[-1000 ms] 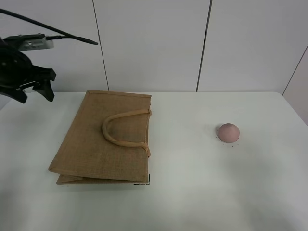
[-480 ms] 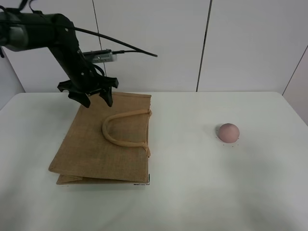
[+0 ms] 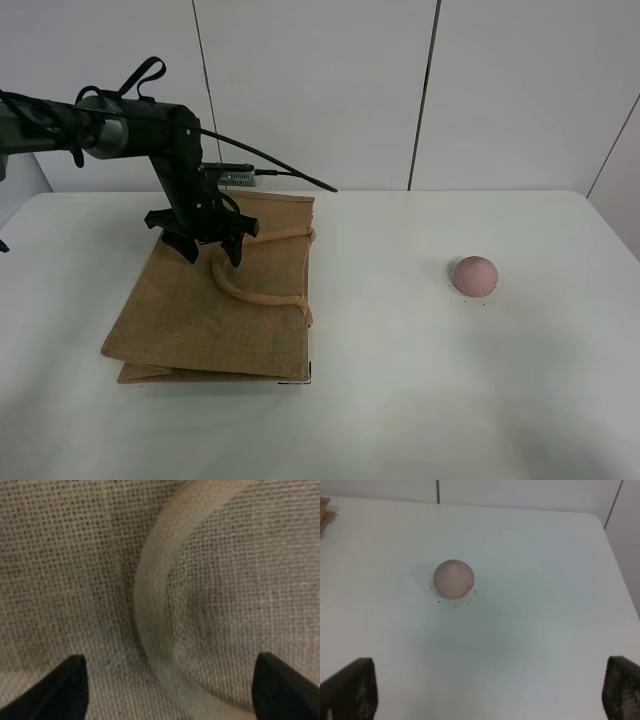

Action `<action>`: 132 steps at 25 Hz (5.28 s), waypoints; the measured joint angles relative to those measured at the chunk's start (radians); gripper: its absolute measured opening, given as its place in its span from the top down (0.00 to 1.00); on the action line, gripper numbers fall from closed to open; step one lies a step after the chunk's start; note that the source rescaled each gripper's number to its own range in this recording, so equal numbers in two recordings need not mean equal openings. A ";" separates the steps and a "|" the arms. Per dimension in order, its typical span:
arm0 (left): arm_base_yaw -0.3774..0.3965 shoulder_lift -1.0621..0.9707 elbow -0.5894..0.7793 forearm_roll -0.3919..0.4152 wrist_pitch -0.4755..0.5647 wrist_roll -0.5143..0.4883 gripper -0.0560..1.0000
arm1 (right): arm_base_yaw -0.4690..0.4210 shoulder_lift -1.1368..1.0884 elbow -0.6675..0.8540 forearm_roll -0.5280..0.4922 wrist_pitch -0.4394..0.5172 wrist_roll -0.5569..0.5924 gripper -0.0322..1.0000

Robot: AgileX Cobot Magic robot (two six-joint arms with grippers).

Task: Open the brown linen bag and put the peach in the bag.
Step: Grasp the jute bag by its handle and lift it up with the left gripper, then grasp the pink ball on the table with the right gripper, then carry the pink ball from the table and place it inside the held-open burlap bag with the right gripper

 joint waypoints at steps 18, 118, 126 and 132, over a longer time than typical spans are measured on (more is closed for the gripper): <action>0.000 0.088 -0.002 0.009 -0.069 -0.001 0.38 | 0.000 0.000 0.000 0.000 0.000 0.000 0.00; -0.002 -0.353 -0.523 -0.018 0.307 0.056 0.95 | 0.306 2.047 -1.406 0.752 -0.002 -0.489 0.97; -0.002 -0.353 -0.523 -0.018 0.307 0.056 0.95 | 0.464 2.136 -1.406 0.746 -0.155 -0.678 0.97; -0.002 -0.353 -0.523 -0.018 0.307 0.057 0.95 | 0.492 2.248 -1.406 0.746 -0.196 -0.738 0.97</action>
